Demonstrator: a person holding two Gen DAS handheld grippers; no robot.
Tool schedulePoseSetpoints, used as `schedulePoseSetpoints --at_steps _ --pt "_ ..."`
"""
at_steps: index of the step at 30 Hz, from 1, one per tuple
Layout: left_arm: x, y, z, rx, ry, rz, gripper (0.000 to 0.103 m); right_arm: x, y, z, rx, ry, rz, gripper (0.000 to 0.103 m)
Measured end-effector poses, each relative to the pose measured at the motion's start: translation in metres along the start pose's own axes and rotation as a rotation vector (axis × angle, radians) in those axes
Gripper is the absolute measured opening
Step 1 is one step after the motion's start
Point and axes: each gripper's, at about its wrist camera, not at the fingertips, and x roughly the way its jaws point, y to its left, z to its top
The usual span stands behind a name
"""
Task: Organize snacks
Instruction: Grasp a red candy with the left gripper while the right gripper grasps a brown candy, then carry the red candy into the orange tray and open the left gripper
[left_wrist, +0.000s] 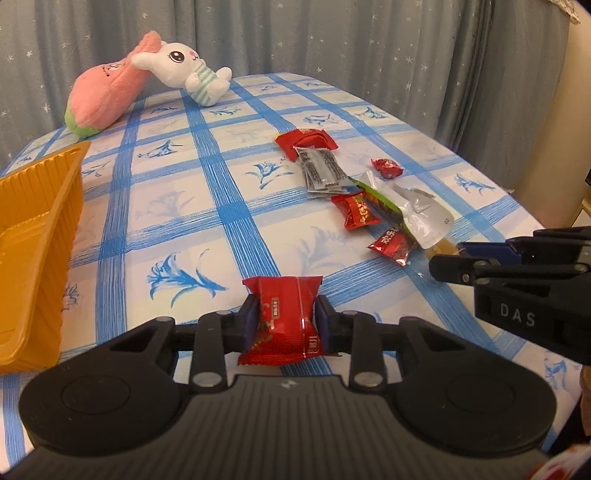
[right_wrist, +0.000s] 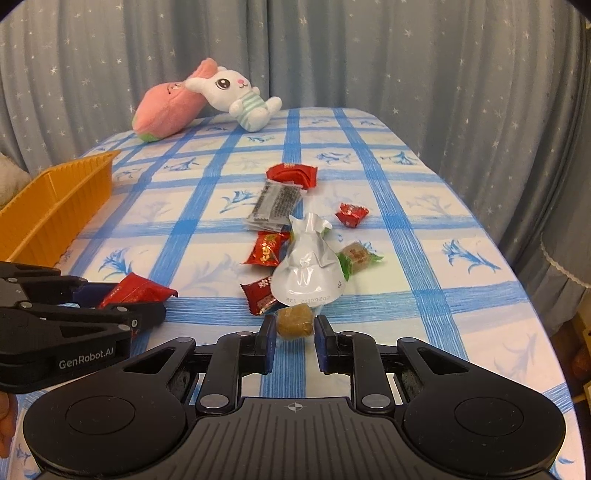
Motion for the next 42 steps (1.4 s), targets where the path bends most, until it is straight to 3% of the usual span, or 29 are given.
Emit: schedulePoseSetpoints --at_steps 12,23,32,42 --pt "-0.061 0.033 0.010 -0.095 -0.063 0.062 0.029 -0.040 0.036 0.019 -0.035 -0.060 0.051 0.022" --pt "-0.119 0.141 0.017 -0.225 -0.102 0.223 0.029 -0.049 0.140 0.076 -0.122 -0.149 0.247 0.022" --pt "-0.125 0.220 0.000 -0.297 -0.074 0.305 0.029 -0.014 0.222 0.091 -0.196 -0.104 0.352 0.022" --pt "-0.109 0.244 -0.005 -0.312 -0.055 0.279 0.030 0.019 0.247 0.086 -0.212 -0.046 0.354 0.022"
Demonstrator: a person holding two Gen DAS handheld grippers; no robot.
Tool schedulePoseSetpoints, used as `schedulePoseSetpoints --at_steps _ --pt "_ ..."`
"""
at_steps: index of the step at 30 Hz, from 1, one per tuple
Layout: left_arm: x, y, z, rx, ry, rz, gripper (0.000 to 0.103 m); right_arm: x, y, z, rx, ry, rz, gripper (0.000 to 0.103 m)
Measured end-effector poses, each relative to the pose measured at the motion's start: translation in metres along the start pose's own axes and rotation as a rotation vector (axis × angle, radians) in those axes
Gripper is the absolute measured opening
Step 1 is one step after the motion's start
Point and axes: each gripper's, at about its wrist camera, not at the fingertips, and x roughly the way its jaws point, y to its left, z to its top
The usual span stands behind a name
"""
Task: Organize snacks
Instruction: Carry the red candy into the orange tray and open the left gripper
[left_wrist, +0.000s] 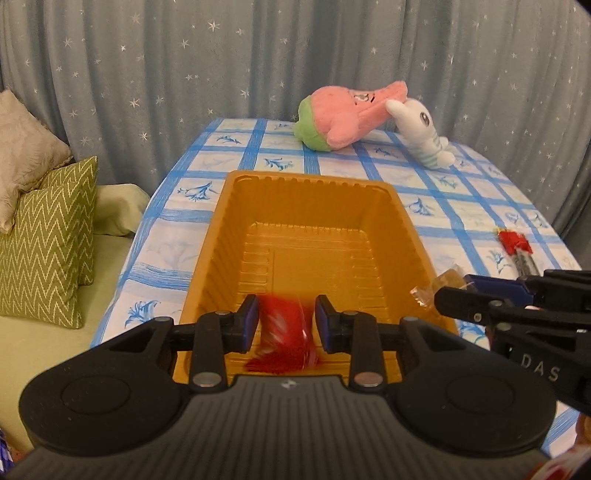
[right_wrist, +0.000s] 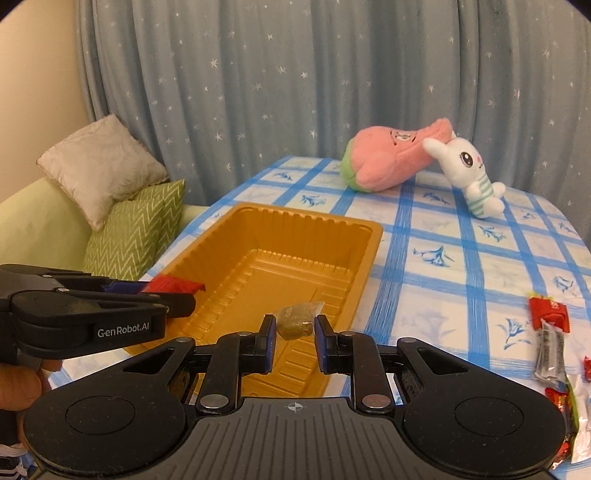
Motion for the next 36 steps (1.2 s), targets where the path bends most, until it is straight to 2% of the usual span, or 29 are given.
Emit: schedulePoseSetpoints --at_steps 2,15,16,18,19,24,30,36 --pt "0.000 0.003 -0.002 -0.001 0.001 0.003 0.034 0.002 0.000 0.000 0.003 0.004 -0.002 0.022" --pt "-0.014 0.018 -0.010 -0.038 -0.011 0.031 0.037 0.008 -0.006 0.000 0.034 -0.001 0.033 0.024" --pt "-0.015 0.019 -0.010 -0.042 -0.012 0.032 0.037 0.009 -0.007 0.000 0.035 0.002 0.045 0.029" --pt "-0.018 0.020 -0.010 -0.046 -0.015 0.032 0.039 0.007 -0.008 0.000 0.038 -0.004 0.038 0.071" --pt "-0.020 0.020 -0.011 -0.049 -0.017 0.032 0.040 0.004 -0.010 -0.001 0.046 -0.020 0.031 0.075" --pt "-0.035 0.015 -0.012 -0.059 -0.028 0.026 0.043 -0.015 -0.017 -0.008 0.047 -0.021 -0.006 0.076" --pt "-0.059 -0.004 -0.015 -0.044 -0.044 0.006 0.051 -0.057 -0.032 -0.025 0.087 -0.021 -0.081 0.076" --pt "-0.086 -0.034 -0.021 -0.036 -0.059 -0.026 0.062 -0.105 -0.046 -0.041 0.129 -0.045 -0.151 0.076"
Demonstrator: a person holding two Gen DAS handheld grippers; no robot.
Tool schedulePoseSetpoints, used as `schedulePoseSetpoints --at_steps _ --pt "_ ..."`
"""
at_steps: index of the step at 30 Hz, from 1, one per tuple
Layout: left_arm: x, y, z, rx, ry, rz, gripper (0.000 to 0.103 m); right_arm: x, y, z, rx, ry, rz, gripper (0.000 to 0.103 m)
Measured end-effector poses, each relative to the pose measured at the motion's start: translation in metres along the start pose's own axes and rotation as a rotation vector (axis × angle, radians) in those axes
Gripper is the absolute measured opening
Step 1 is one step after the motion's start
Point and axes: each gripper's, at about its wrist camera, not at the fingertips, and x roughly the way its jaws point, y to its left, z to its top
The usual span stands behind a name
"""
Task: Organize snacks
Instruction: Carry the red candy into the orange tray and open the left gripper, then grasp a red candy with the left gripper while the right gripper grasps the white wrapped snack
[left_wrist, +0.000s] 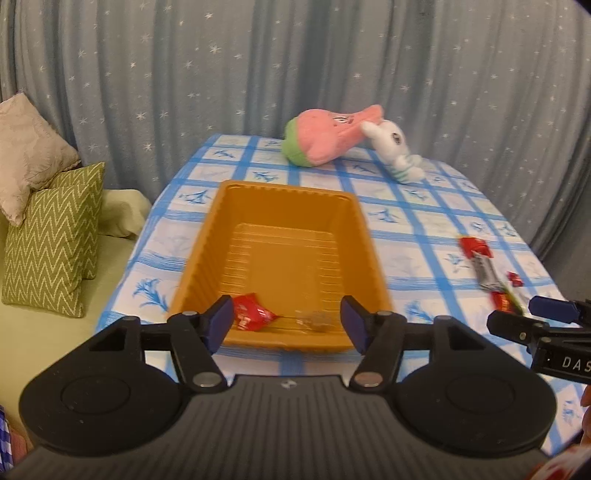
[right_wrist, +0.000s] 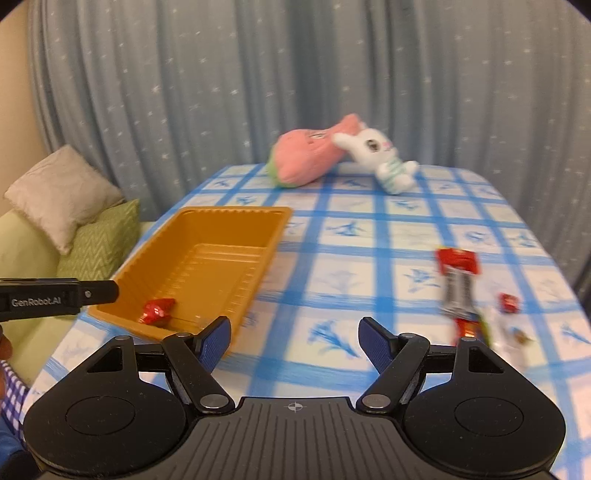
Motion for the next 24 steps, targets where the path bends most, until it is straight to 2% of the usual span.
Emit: schedulePoseSetpoints --at_steps 8,17,24 --pt "-0.022 -0.051 -0.009 0.013 -0.008 -0.067 0.073 -0.053 -0.040 -0.015 0.054 -0.027 -0.096 0.076" --pt "-0.025 -0.106 -0.018 0.050 0.007 -0.128 0.077 -0.091 -0.087 -0.029 0.127 -0.047 -0.193 0.076" --pt "-0.018 -0.138 -0.018 0.082 0.014 -0.165 0.078 -0.105 -0.119 -0.034 0.179 -0.060 -0.249 0.076"
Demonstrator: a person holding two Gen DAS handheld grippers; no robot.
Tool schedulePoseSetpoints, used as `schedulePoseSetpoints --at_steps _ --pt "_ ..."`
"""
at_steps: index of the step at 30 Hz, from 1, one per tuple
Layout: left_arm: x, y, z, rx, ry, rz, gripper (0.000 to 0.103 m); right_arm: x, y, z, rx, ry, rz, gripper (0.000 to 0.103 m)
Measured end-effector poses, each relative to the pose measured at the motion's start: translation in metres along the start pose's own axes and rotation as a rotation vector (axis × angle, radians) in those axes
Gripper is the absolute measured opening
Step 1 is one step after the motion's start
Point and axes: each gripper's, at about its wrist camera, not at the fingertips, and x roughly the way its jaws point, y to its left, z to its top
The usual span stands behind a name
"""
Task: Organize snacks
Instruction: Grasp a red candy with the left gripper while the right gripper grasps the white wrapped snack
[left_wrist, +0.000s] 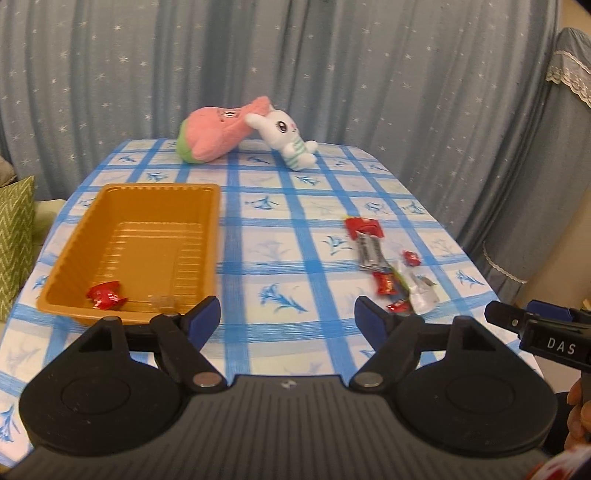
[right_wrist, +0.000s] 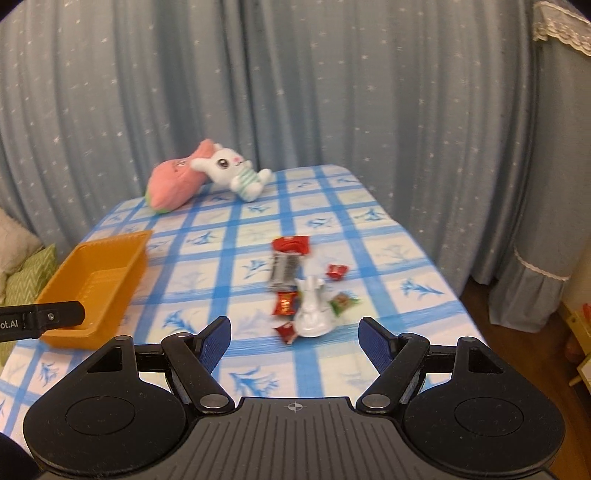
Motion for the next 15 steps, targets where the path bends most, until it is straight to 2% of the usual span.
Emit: schedulePoseSetpoints --at_steps 8,15 --pt "0.018 -0.015 0.002 0.026 0.020 -0.017 0.078 0.009 -0.021 0.002 0.029 0.002 -0.025 0.076" --pt "0.048 -0.019 0.003 0.032 0.042 -0.029 0.079 0.038 -0.028 0.006 0.015 0.021 -0.008 0.076"
